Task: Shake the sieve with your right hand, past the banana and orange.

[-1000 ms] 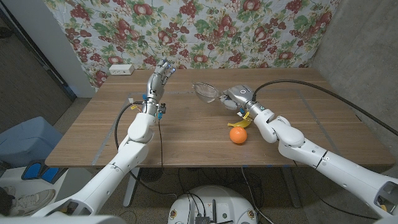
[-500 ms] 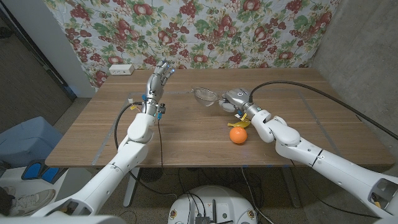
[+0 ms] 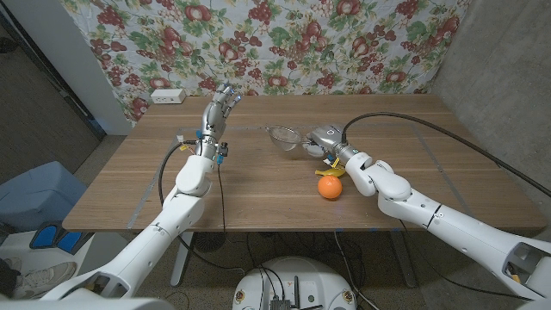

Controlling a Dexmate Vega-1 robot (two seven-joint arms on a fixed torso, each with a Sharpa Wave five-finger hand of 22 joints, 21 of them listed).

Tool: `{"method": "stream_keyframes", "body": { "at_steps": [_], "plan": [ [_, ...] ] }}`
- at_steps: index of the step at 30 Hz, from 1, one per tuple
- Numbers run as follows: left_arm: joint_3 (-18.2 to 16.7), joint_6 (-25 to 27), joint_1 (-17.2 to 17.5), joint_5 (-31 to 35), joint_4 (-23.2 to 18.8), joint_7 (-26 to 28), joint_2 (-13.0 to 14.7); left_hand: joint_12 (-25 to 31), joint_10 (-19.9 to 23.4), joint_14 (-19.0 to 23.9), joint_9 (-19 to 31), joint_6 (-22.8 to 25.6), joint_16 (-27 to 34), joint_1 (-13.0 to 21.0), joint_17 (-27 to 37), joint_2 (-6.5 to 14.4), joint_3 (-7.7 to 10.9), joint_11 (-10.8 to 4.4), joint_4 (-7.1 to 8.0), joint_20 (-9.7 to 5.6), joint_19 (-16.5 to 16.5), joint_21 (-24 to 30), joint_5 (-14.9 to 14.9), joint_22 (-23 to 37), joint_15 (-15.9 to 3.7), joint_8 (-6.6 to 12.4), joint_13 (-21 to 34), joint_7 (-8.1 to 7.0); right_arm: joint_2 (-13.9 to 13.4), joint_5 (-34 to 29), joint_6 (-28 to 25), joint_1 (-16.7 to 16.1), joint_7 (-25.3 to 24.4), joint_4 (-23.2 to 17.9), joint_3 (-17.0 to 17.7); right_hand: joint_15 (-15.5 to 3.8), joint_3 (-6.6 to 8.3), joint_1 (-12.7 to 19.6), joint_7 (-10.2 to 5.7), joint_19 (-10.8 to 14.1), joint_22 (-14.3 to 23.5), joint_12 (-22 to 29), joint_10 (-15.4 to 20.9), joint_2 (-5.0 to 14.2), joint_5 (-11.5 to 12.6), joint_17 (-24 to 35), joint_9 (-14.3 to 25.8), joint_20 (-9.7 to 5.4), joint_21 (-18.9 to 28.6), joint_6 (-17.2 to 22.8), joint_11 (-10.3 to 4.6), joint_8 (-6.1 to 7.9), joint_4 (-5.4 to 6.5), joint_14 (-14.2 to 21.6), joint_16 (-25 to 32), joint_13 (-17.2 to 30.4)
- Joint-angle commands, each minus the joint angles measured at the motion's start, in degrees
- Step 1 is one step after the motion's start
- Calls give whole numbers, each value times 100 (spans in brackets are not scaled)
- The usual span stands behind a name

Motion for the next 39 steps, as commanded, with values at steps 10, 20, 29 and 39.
{"method": "stream_keyframes", "body": {
  "at_steps": [10, 20, 29, 39],
  "plan": [
    [-16, -86, -9, -79, 67, -70, 13, 18, -31, 11, 0, -15, 10, -53, -2, 2, 61, 0, -5, 30, 28, -6, -16, 5, -146, -7, 13, -65, 38, -141, -95, 147, 99, 113, -196, -457, 26, 590, 149, 110, -8, -460, 301, -7, -150, 13, -638, -347, 107, 161, 179, -307, -563, 128, 36, -587],
    [-38, -131, 31, -89, 52, -81, 30, 18, -31, 10, 0, -14, 9, -61, -2, 0, 73, 4, -8, 31, 31, -5, -16, 5, -141, -6, 12, -66, 23, -310, -194, 121, 90, 68, -239, -456, -43, 1435, 70, 18, -28, -1248, 289, -208, -181, -9, -1156, -336, 156, 126, 170, -583, -941, -58, -35, -1593],
    [-62, -149, 55, -105, 36, -91, 49, 17, -35, 7, 0, -16, 8, -68, -3, -6, 85, 8, -13, 25, 33, -4, -17, 5, -145, -6, 12, -61, 16, -430, -268, 105, 113, 33, -255, -502, 32, 1949, -196, -438, -45, -2199, -364, -599, -134, -109, -1529, -204, 26, -416, 166, -1382, -896, -961, -515, -3030],
    [-62, -180, 4, -147, 111, -163, 41, 16, -38, 7, 0, -15, 7, -78, -5, -15, 102, -15, -22, 23, 34, -4, -18, 5, -150, -5, 13, -56, -23, -359, -245, 115, 282, -62, -200, -430, -483, 849, -281, -724, -69, -2862, -1217, -1229, -150, -2240, -1516, 118, -376, -1173, 324, -2862, -698, -1324, -2735, -4024]
  ]
}}
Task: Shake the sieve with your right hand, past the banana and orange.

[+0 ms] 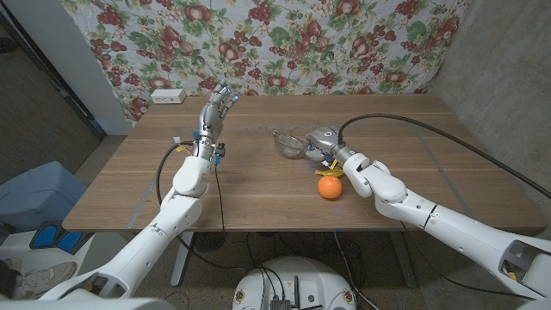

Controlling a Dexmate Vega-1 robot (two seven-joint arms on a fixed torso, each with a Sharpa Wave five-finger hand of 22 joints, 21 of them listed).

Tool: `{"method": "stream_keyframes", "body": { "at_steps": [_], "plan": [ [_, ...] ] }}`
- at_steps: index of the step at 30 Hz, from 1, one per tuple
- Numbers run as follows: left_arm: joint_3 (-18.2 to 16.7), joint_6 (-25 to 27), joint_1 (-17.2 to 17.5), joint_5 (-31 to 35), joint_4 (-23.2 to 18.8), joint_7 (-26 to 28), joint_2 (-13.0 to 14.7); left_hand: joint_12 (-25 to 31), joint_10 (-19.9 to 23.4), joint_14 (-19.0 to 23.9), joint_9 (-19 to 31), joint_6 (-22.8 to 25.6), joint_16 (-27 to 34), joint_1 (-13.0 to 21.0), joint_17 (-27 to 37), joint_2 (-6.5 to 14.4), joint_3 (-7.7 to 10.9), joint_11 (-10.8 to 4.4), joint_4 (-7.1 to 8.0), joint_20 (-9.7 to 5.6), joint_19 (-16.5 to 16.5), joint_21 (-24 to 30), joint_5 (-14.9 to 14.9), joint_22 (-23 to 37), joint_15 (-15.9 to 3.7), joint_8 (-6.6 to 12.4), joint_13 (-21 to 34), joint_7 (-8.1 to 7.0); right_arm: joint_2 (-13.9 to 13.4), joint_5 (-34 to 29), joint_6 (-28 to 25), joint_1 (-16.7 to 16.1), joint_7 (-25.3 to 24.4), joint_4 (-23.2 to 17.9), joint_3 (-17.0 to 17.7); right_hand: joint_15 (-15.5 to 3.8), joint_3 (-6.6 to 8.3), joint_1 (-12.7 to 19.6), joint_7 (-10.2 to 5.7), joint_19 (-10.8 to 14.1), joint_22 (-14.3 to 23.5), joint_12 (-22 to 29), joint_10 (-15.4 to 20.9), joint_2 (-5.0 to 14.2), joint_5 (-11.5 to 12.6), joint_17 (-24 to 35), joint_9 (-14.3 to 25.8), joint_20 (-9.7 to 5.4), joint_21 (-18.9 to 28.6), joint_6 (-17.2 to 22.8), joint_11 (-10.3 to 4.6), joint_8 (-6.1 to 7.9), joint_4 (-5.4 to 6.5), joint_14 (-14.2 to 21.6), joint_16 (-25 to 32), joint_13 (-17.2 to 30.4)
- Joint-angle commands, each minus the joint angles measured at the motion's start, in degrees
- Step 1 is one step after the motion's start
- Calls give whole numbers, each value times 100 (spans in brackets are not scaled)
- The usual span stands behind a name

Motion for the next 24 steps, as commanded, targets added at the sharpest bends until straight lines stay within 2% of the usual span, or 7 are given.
{"method": "stream_keyframes", "body": {
  "at_steps": [1, 6, 10, 14, 16, 22, 24],
  "plan": [
    [-11, -37, -34, -46, 59, -60, 0, 16, -39, 6, 0, -7, 7, -34, -5, -16, 39, 0, -5, 22, 33, -5, -18, 5, -150, -5, 13, -46, -50, 22, 8, 2, 169, -103, 44, -726, -215, -483, -29, -118, 15, -352, -345, -378, 76, -623, 26, 121, -188, -341, 95, -474, 45, -228, -681, -397],
    [-11, -28, -35, -56, 63, -64, -2, 16, -40, 7, 0, -4, 7, -37, -5, -17, 47, 1, -7, 21, 32, -5, -18, 5, -151, -4, 13, -49, -89, 149, 90, 27, 313, -150, 97, -631, -578, -1037, 20, -345, 18, -929, -1061, -886, 304, -1211, 48, 242, -523, -943, 181, -1080, 72, -839, -1496, -832],
    [-14, -37, -36, -62, 71, -69, -4, 17, -38, 8, 1, -7, 7, -39, -5, -16, 54, 5, -8, 25, 35, -4, -18, 5, -152, -5, 13, -45, -124, 269, 191, 58, 446, -183, 132, -544, -981, -1333, 63, -468, 14, -1275, -1450, -1032, 410, -1448, 52, 301, -722, -1152, 208, -1301, 40, -1189, -1852, -1013],
    [-17, -45, -36, -69, 81, -70, -9, 16, -41, 6, 1, -4, 7, -41, -6, -14, 60, 8, -9, 25, 34, -5, -18, 5, -152, -4, 13, -40, -147, 467, 330, 83, 528, -187, 192, -397, -1383, -1630, 94, -694, 11, -1548, -1730, -1014, 482, -1653, 59, 386, -950, -1330, 304, -1479, 52, -1531, -2179, -1144],
    [-17, -38, -34, -74, 83, -74, -6, 18, -37, 9, 1, -8, 8, -42, -6, -13, 64, 8, -10, 23, 35, -4, -17, 5, -152, -5, 13, -43, -154, 588, 395, 92, 570, -187, 229, -323, -1523, -1812, 143, -759, 12, -1662, -1849, -961, 509, -1729, 65, 400, -1031, -1452, 331, -1564, 115, -1648, -2289, -1188],
    [-23, -48, -35, -82, 106, -75, -10, 18, -38, 7, 1, -12, 7, -46, -6, -12, 75, -8, -11, 29, 37, -3, -17, 5, -149, -6, 13, -51, -146, 941, 528, 87, 572, -164, 355, -254, -1757, -2280, 167, -1024, 12, -1966, -2136, -763, 575, -1920, 80, 448, -1274, -1563, 388, -1693, 334, -2019, -2574, -1290],
    [-22, -52, -42, -86, 119, -86, -10, 18, -36, 8, 1, -13, 7, -47, -6, -12, 77, -16, -11, 29, 36, -4, -17, 5, -150, -7, 12, -51, -143, 1107, 580, 78, 563, -159, 414, -240, -1846, -2502, 157, -1176, 7, -2196, -2383, -690, 601, -2064, 82, 465, -1432, -1617, 410, -1767, 438, -2231, -2752, -1361]
  ]
}}
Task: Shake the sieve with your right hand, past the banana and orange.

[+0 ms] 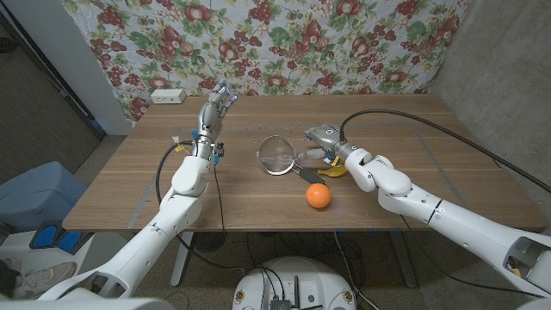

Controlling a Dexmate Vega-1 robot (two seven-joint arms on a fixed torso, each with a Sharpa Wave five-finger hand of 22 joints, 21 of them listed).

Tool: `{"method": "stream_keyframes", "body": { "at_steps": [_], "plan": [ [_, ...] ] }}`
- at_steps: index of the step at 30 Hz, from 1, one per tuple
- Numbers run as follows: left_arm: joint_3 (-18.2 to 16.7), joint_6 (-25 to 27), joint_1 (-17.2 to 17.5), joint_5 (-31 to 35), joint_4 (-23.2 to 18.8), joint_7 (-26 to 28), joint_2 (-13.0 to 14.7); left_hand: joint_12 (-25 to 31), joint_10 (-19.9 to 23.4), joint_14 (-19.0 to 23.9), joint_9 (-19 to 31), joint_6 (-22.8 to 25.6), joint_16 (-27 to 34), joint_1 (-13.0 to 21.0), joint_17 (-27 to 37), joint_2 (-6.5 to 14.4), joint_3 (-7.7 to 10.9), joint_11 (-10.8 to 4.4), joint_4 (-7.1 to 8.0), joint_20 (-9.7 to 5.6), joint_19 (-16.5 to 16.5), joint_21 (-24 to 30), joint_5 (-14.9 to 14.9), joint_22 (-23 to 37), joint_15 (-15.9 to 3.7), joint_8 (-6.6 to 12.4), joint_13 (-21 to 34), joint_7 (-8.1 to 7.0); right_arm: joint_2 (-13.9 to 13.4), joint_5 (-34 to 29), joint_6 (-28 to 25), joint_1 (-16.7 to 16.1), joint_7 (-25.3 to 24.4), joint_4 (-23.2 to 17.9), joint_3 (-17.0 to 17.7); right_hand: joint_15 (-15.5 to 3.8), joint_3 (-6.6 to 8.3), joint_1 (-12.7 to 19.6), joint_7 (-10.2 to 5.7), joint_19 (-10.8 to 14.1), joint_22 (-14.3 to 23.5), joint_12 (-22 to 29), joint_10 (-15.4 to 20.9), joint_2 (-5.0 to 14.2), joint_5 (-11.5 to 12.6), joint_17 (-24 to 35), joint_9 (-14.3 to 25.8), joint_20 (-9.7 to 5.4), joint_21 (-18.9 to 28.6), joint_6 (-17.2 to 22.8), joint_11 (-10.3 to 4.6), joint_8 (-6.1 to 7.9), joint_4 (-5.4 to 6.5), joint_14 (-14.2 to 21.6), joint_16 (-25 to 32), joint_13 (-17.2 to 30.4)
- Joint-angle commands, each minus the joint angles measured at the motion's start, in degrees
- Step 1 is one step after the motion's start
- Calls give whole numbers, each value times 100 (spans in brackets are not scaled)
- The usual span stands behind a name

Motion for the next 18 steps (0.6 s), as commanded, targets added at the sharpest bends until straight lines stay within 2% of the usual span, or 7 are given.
{"method": "stream_keyframes", "body": {
  "at_steps": [1, 5, 9, 13, 15, 17, 18],
  "plan": [
    [-9, -17, -16, -29, 46, -25, -9, 19, -34, 8, 0, -13, 7, -49, -6, -13, 57, -3, 11, 29, 37, -4, -17, 5, -151, -6, 12, -48, -7, 722, 272, 1, 101, -5, 262, -360, -126, -381, -26, -230, 3, -317, -315, 108, 73, -203, 24, 8, -233, -116, 22, -115, 178, -299, -257, -92],
    [-2, -22, -35, -30, 72, -47, -8, 19, -36, 7, 0, -14, 7, -51, -6, -13, 61, 1, 10, 27, 36, -4, -17, 5, -153, -6, 12, -50, 0, 1193, 382, 4, 200, 6, 406, -288, -156, -539, -40, -403, -5, -510, -513, 221, 94, -332, 22, 15, -395, -192, 53, -195, 268, -538, -434, -158],
    [1, -35, -56, -33, 99, -54, -20, 17, -42, -1, 0, -29, 4, -55, -6, -15, 70, -4, 9, 21, 37, -4, -17, 5, -149, -12, 13, 1, 8, 1524, 387, -2, 268, -1, 499, -302, -141, -747, -144, -499, -10, -651, -609, 461, 92, -431, 13, 17, -525, -257, 99, -280, 423, -615, -527, -227],
    [10, -45, -74, -41, 120, -82, -23, 10, -64, -8, 0, -62, 3, -69, -5, -18, 89, 6, 7, -155, 35, -6, -18, 4, -148, -19, 13, 80, -13, 1845, 429, -19, 295, -2, 584, -288, -98, -918, -235, -620, -15, -760, -647, 729, 76, -518, -6, 9, -653, -267, 110, -354, 571, -645, -595, -297],
    [12, -38, -75, -45, 118, -80, -25, 7, -72, -12, 0, -67, 1, -70, -5, -19, 91, 8, 7, -169, 32, -8, -18, 4, -151, -20, 13, 87, -27, 1965, 430, -22, 318, -13, 610, -304, -77, -1001, -350, -712, -21, -854, -718, 851, 55, -592, -19, -9, -751, -342, 128, -439, 640, -740, -683, -350],
    [15, -34, -79, -37, 118, -79, -22, 6, -75, -14, 0, -69, 1, -72, -5, -19, 94, 8, 7, -174, 29, -9, -18, 4, -148, -20, 13, 92, -30, 2112, 459, -31, 291, 2, 653, -304, -55, -1061, -416, -771, -30, -1044, -902, 945, 16, -747, -35, -42, -900, -453, 112, -586, 684, -964, -877, -448],
    [15, -35, -80, -32, 117, -74, -24, 6, -74, -14, 0, -69, 1, -73, -5, -19, 95, 9, 7, -179, 29, -9, -18, 4, -145, -20, 13, 89, -31, 2194, 478, -35, 281, 12, 677, -326, -42, -1064, -463, -808, -35, -1147, -991, 971, -2, -839, -42, -71, -991, -544, 30, -684, 685, -1077, -984, -503]
  ]
}}
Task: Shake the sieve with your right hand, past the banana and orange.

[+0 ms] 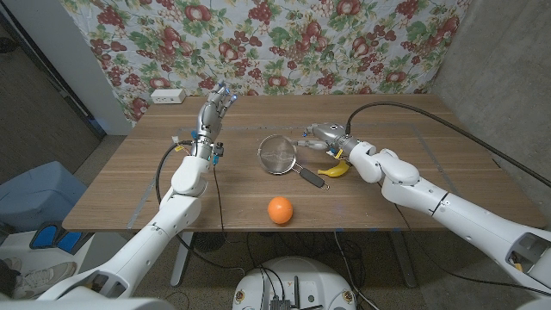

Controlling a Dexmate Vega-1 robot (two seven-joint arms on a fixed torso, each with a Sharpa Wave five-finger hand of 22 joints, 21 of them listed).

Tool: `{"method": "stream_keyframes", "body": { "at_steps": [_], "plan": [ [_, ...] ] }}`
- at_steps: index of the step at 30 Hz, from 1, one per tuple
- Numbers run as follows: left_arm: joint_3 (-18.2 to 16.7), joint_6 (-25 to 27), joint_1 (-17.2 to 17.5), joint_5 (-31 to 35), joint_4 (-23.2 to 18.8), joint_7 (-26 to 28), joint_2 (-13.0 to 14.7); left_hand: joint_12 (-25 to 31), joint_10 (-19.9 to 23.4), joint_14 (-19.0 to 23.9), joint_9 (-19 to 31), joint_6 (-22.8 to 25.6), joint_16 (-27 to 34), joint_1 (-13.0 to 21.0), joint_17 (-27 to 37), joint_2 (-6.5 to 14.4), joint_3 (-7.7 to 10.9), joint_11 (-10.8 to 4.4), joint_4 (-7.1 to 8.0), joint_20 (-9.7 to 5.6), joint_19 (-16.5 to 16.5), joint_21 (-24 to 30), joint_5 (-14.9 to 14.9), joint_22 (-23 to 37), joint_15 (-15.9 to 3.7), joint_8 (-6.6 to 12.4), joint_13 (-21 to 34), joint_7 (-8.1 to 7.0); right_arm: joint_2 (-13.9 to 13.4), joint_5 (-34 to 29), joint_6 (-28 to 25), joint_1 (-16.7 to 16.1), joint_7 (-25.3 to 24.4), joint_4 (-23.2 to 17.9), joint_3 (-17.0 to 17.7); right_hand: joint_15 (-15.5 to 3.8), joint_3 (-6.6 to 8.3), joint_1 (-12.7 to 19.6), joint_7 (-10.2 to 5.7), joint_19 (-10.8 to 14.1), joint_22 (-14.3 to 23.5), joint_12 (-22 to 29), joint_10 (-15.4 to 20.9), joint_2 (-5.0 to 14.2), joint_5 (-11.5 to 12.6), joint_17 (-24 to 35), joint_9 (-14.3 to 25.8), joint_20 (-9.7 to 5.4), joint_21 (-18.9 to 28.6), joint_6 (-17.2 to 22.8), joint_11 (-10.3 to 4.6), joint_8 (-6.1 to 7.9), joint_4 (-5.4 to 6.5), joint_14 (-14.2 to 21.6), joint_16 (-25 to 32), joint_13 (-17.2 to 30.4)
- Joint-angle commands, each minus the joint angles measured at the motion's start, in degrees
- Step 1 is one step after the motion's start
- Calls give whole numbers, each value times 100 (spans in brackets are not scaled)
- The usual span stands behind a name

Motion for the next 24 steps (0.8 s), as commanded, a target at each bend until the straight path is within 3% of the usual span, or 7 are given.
{"method": "stream_keyframes", "body": {
  "at_steps": [1, 6, 10, 24],
  "plan": [
    [20, -5, -35, 3, 39, -22, -10, 6, -44, -23, 0, -8, -2, -41, -5, 13, 49, -22, 7, -78, 10, -8, -18, 4, -145, -20, 13, 28, -26, 992, 166, -47, 42, 21, 281, -349, 47, -2, -186, -183, -11, -347, -298, 204, -58, -297, -15, -88, -313, -222, -87, -299, 65, -401, -361, -176],
    [28, 8, -37, 11, 28, -14, -14, 6, -47, -72, 0, -12, -18, -46, -5, 14, 59, -26, 6, -62, 11, -8, -18, 4, -136, -19, 13, 27, -38, 1435, 268, -91, -26, 50, 422, -364, 120, 37, -287, -314, -22, -659, -527, 281, -88, -588, -30, -168, -634, -493, -184, -621, 28, -763, -702, -316],
    [27, 22, -30, 21, 12, 6, -10, 5, -53, -82, 0, -17, -19, -49, -5, 14, 66, -18, 5, -49, 9, -8, -18, 4, -132, -19, 13, 26, -39, 1799, 368, -134, -114, 83, 548, -354, 171, 68, -260, -381, -24, -784, -569, 331, -92, -735, -32, -229, -797, -572, -203, -758, 2, -970, -882, -357],
    [38, 17, -60, 30, 29, -26, 2, 2, -70, -143, -1, -22, -32, -57, -8, 14, 92, -103, 0, -70, 35, 1, -17, 2, -198, -14, 12, 28, -24, 2844, 838, -268, -434, 229, 893, -402, 324, 152, -66, -409, -29, -956, -551, 530, -88, -977, -37, -479, -1039, -725, -212, -988, -34, -1057, -1079, -395]
  ]
}}
